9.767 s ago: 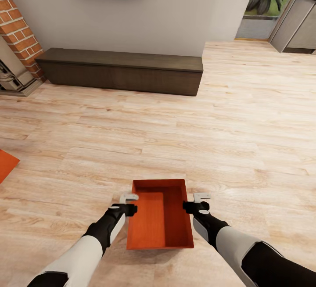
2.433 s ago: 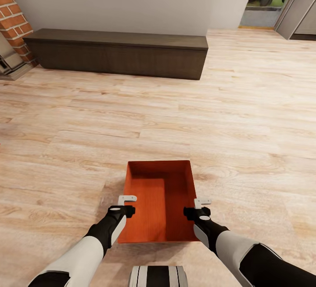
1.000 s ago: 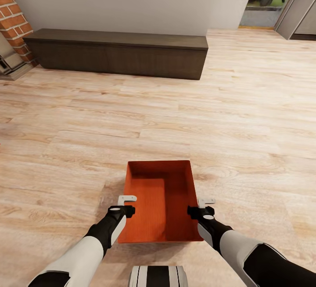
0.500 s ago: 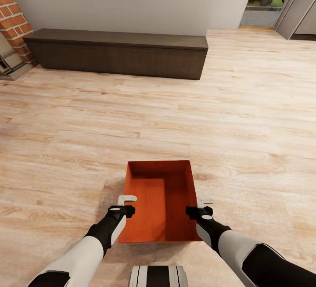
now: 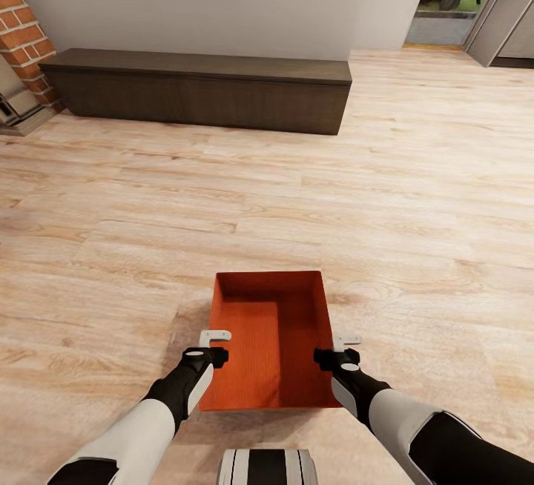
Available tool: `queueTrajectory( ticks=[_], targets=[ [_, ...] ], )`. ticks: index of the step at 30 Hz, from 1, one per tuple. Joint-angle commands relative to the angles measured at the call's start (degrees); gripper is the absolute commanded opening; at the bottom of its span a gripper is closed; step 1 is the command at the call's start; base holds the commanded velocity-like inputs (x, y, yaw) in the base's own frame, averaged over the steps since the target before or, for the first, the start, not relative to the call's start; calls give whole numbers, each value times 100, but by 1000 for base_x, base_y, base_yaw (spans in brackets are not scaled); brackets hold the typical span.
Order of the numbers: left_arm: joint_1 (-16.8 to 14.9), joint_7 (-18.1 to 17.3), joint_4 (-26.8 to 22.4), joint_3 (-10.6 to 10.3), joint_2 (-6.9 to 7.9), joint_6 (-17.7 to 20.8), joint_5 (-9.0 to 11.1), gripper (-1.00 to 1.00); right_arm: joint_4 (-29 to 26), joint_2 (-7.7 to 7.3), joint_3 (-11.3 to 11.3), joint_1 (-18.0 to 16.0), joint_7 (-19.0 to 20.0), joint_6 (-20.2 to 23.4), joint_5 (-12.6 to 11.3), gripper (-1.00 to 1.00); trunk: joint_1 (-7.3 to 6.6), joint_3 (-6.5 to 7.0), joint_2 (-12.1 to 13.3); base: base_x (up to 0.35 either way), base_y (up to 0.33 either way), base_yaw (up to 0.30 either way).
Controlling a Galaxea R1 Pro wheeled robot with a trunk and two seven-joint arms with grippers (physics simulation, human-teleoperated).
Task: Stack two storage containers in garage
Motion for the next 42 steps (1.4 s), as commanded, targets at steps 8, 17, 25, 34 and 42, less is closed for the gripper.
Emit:
queueTrajectory(
  ticks=[8, 17, 25, 34, 42],
  targets=[
    [0, 10, -11, 0, -1, 36, -14, -100, 3, 2, 49, -2, -15, -18, -56, -100, -1, -3, -1, 0, 0, 0],
    [0, 8, -11, 3, -1, 37, -25, -100, 3, 2, 41, -2, -16, -26, -51, -100, -1, -3, -1, 0, 0, 0],
    [0, 11, -14, -3, -1, 41, -26, -100, 3, -7, 40, -2, -15, -27, -50, -100, -1, -3, -1, 0, 0, 0],
    [0, 8, -11, -3, -1, 38, -30, -100, 3, -22, 40, -2, -16, -27, -50, -100, -1, -3, -1, 0, 0, 0],
    [0, -52, -11, 3, -1, 52, -14, -100, 3, -41, 40, -4, -15, -27, -49, -100, -177, 140, 320, 0, 0, 0]
  ],
)
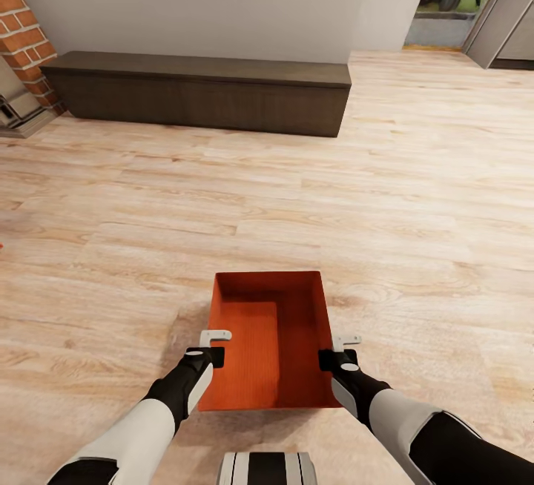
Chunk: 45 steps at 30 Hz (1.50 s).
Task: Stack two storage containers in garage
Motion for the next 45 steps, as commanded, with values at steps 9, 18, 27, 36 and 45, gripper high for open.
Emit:
queueTrajectory(
  ticks=[9, 18, 27, 36, 45],
  targets=[
    [3, 46, 0, -58, 4, 44, 4, -100, 3, -39, -49, -4, -36, -35, -48, -100, -199, 159, 361, 0, 0, 0],
    [3, 46, 0, -55, 4, 45, 7, -100, 3, -39, -49, -4, -36, -35, -45, -100, -397, 320, 722, 0, 0, 0],
    [3, 46, 0, -56, 4, 44, 9, -100, 3, -39, -52, -4, -36, -38, -43, -100, -594, 482, 1083, 0, 0, 0],
    [3, 46, 0, -55, 4, 52, 9, -100, -22, -44, -56, -6, -36, -53, -36, -100, -792, 643, 1444, 0, 0, 0],
    [3, 46, 0, -55, 4, 52, 7, -100, -191, -65, -73, -6, -36, -63, -35, -100, -990, 805, 1805, 0, 0, 0]
  ],
)
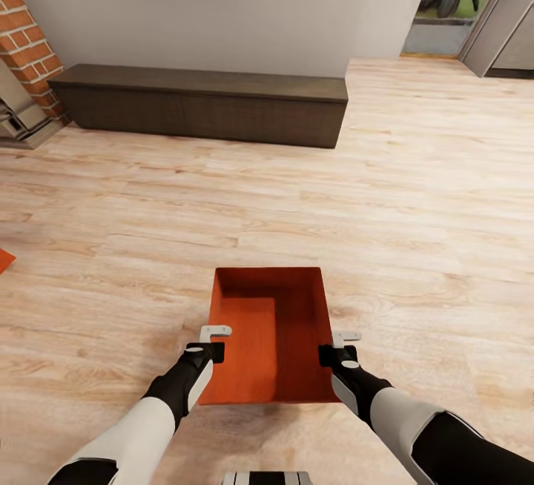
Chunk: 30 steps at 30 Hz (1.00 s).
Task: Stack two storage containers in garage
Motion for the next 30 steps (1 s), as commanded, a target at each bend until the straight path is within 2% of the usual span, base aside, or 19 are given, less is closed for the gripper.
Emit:
queueTrajectory(
  ticks=[1, 30],
  targets=[
    [2, 46, 182, -46, 10, 38, 41, -100, -31, -10, -114, -7, -29, -15, 43, -100, -23, 16, 40, 0, 0, 0],
    [2, 46, 182, -46, 10, 38, 39, -100, -38, -18, -112, -11, -20, -14, 44, -100, -660, 536, 1203, 0, 0, 0]
  ],
)
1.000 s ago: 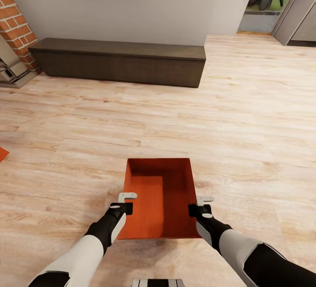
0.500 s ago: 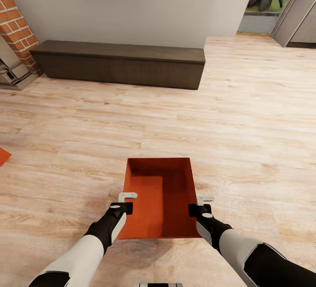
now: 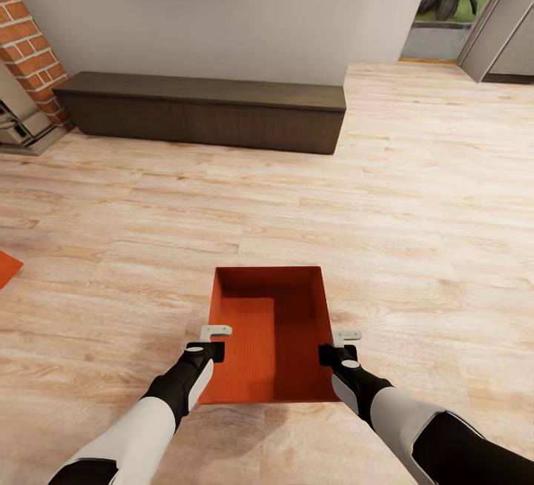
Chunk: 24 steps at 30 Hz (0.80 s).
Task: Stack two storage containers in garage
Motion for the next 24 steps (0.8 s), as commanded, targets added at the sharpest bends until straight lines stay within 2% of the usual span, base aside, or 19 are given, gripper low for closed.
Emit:
queueTrajectory(
  ticks=[1, 24],
  targets=[
    [2, 43, 205, -59, 20, 34, 60, -100, -22, -7, -115, -6, -27, -13, 46, -100, -23, 16, 40, 0, 0, 0],
    [2, 43, 205, -58, 20, 34, 68, -100, -22, -6, -122, -6, -27, -15, 46, -100, -528, 429, 963, 0, 0, 0]
  ],
)
